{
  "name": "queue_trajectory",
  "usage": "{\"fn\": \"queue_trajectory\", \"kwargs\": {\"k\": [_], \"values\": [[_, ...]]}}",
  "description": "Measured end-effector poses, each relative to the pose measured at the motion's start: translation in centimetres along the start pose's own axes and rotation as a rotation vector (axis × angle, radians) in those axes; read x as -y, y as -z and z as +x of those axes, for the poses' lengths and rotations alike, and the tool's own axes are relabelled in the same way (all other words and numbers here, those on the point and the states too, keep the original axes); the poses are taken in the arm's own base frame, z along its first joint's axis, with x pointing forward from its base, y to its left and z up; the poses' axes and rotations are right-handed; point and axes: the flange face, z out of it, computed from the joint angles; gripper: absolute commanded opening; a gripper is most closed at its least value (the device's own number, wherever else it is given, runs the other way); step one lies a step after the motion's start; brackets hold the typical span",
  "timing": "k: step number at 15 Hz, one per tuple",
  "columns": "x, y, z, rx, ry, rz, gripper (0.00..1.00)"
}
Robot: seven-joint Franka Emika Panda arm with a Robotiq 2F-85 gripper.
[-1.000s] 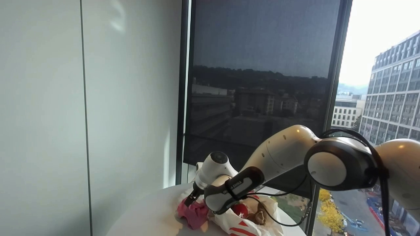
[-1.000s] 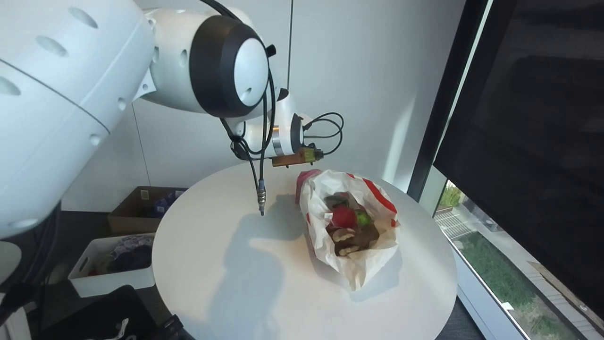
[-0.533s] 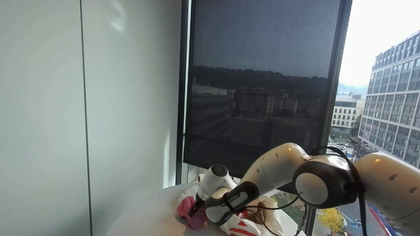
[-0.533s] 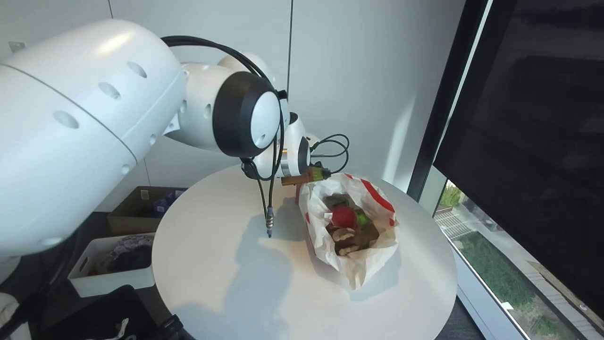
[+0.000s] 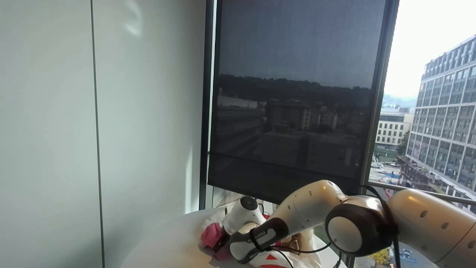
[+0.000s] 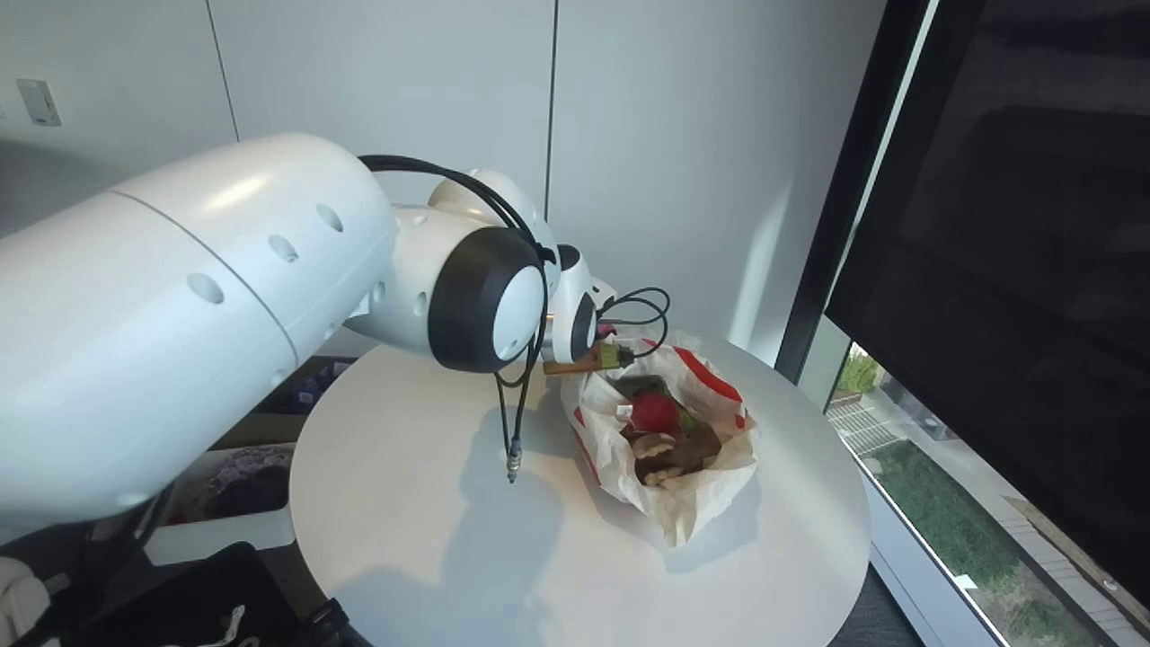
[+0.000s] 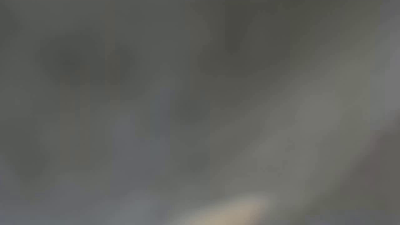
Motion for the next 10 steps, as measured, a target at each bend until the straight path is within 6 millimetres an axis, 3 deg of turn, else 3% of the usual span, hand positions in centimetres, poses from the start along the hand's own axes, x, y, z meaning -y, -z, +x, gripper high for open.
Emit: {"fn": "queue_trajectory", "kwargs": {"k": [6,9,10], "values": [[-2.1,-0.6,-0.2,-0.022,-0.034,0.012,0.20],[-3.1,-0.7,-0.3,-0.011,-0.060,0.018,0.01],[-3.2,-0.6,-0.2,-0.002,-0.072,0.027,0.00]]}}
